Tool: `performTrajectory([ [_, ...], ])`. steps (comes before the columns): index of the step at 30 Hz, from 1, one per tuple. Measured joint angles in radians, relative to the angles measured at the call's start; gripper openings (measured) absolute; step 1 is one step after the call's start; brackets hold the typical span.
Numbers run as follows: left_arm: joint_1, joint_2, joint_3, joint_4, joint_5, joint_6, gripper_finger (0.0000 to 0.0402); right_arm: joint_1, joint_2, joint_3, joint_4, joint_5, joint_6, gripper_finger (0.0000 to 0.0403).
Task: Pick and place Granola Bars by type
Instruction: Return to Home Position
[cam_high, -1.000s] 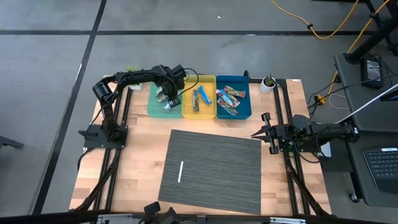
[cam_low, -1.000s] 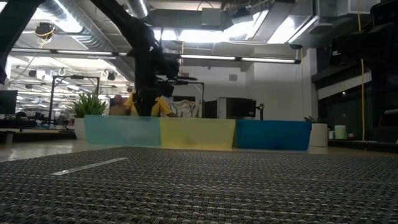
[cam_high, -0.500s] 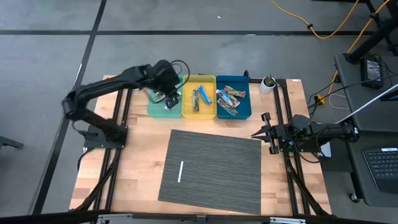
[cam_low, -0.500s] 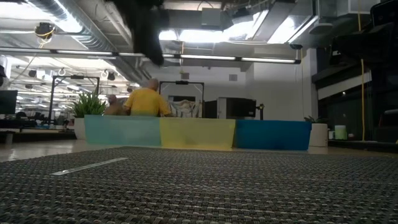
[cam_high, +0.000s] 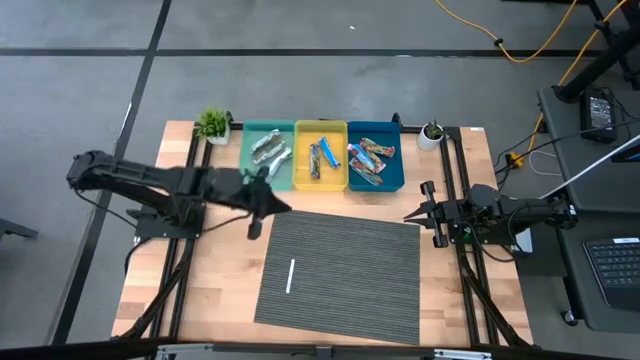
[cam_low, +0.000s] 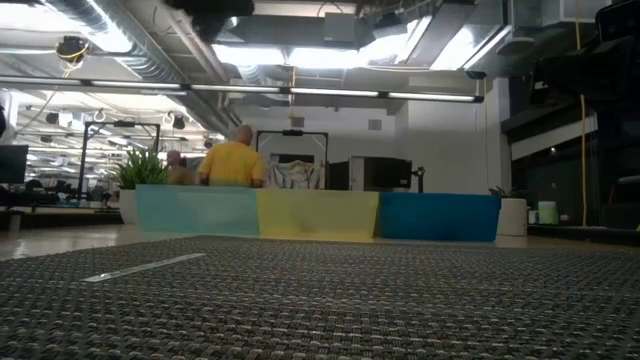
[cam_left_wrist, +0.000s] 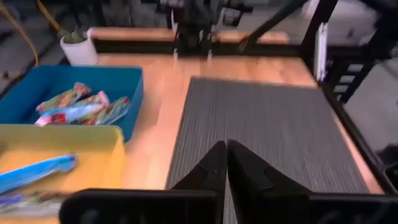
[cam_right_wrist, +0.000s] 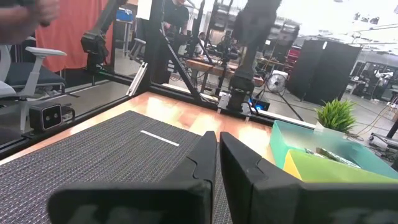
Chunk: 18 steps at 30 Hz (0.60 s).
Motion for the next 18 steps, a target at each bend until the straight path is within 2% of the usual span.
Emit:
performTrajectory([
  [4, -0.093, -0.098, -0.206, 0.237, -0.089, -0.017, 0.0004, 0.0, 0.0, 0.0, -0.001, 0.0, 0.0, 0.0026],
  [7, -0.138, -0.189, -0.33, 0.332, -0.15, -0.017, 0.0001, 0.0, 0.0, 0.0, -0.001, 0.0, 0.0, 0.0026],
  [14, -0.16, -0.527, -0.486, 0.326, -0.217, 0.033, 0.0002, 0.0, 0.0, 0.0, 0.0, 0.0, 0.0, 0.0026],
  [18, -0.156, -0.74, -0.531, 0.242, -0.247, 0.062, 0.0001, 0.0, 0.0, 0.0, -0.001, 0.0, 0.0, 0.0026],
])
